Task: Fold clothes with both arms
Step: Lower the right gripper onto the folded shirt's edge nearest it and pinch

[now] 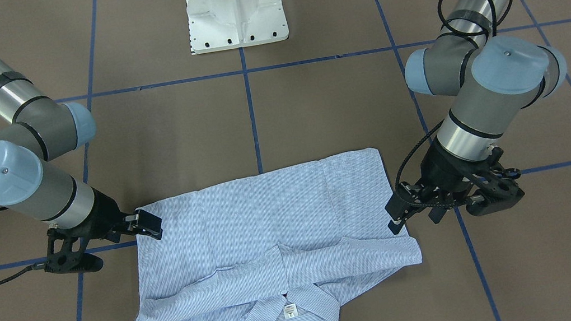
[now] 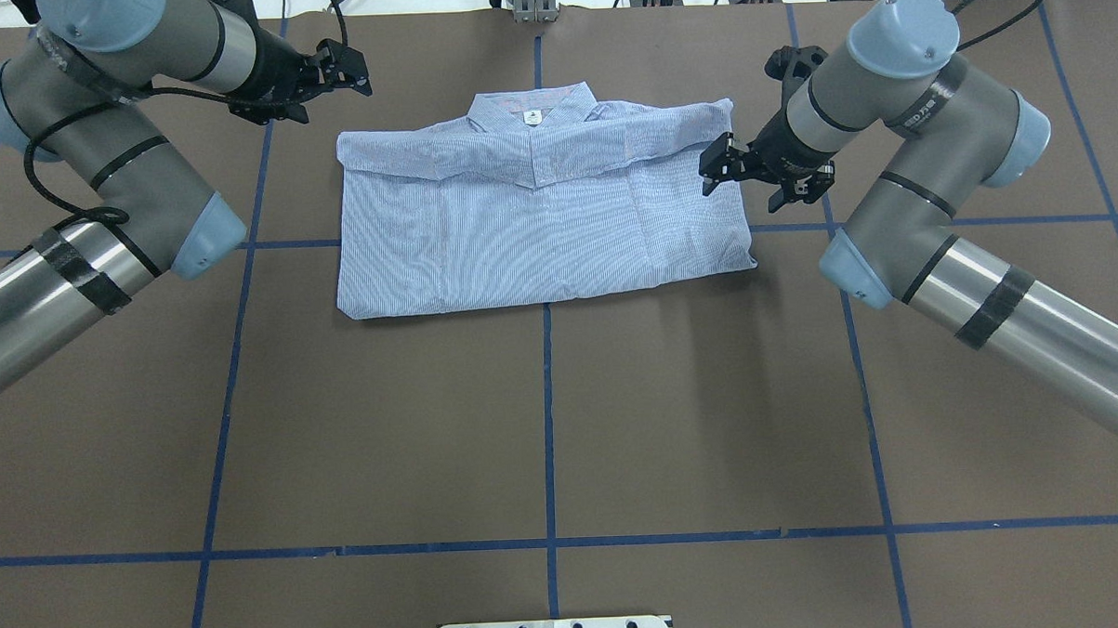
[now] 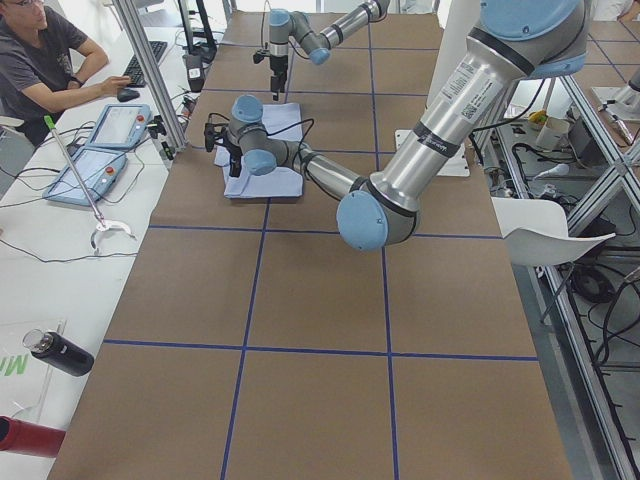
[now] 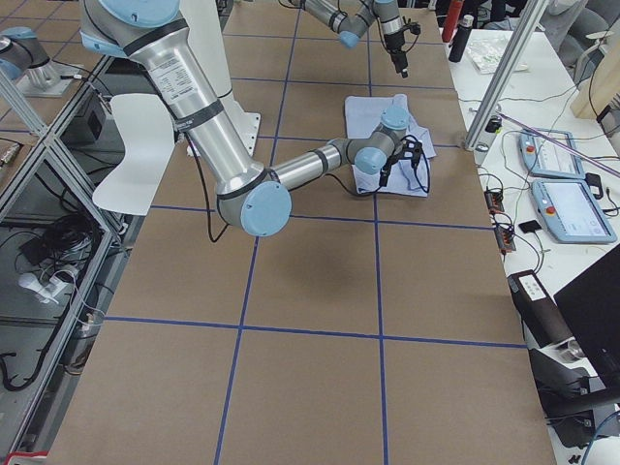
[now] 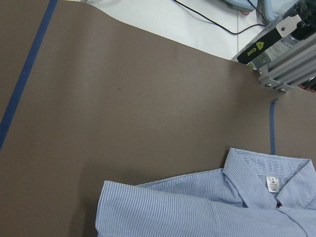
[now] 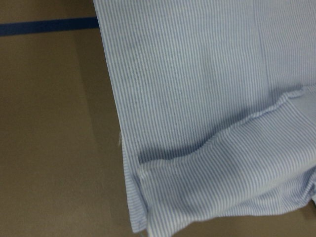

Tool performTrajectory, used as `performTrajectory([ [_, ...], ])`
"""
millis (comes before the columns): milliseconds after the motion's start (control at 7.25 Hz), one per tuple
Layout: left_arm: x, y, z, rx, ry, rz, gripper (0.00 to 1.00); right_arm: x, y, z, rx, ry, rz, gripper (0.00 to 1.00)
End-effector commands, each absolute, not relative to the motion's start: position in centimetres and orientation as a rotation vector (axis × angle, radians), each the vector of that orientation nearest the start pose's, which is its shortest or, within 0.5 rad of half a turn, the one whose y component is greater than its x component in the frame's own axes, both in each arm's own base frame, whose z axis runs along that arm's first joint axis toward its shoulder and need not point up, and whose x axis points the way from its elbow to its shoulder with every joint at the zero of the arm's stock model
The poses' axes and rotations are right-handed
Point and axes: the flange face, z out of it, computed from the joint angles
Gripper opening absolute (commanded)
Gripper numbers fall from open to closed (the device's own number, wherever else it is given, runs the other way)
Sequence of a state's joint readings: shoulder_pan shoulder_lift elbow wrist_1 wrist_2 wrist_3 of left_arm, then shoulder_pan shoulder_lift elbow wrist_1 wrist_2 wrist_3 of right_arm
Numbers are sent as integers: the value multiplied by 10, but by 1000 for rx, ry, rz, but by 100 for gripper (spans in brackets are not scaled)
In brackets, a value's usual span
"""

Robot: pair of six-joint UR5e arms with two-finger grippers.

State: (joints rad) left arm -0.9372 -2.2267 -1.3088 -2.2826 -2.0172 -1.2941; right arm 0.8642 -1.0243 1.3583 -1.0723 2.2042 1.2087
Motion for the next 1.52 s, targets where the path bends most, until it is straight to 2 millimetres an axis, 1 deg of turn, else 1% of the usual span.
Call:
performTrajectory([
  [0,369,-654,299,292,1125,-340,99,-433,-567,395,-59,-978,161,100],
  [138,368,-654,299,287,1128,-349,99,-433,-564,395,-64,-982,154,98],
  [276,367,-652,294,293,1135,-346,99,-433,-564,393,-67,-987,152,83],
  [414,365,-651,291,299,1140,-344,99,-432,-563,390,-70,-995,146,58],
  [552,366,-650,291,297,1141,-344,99,-431,-563,389,-72,-998,146,21],
  [689,366,-651,291,296,1140,-345,99,-431,-563,389,-73,-999,144,0],
  [965,366,-651,291,295,1140,-346,98,-433,-561,387,-87,-1009,133,0],
  [1103,366,-651,291,294,1140,-348,98,-430,-558,379,-101,-1031,117,0],
  [1241,366,-651,291,287,1143,-358,97,-416,-543,385,-101,-1048,92,0],
  [1379,366,-650,290,282,1147,-366,96,-394,-518,374,-113,-1098,52,0],
])
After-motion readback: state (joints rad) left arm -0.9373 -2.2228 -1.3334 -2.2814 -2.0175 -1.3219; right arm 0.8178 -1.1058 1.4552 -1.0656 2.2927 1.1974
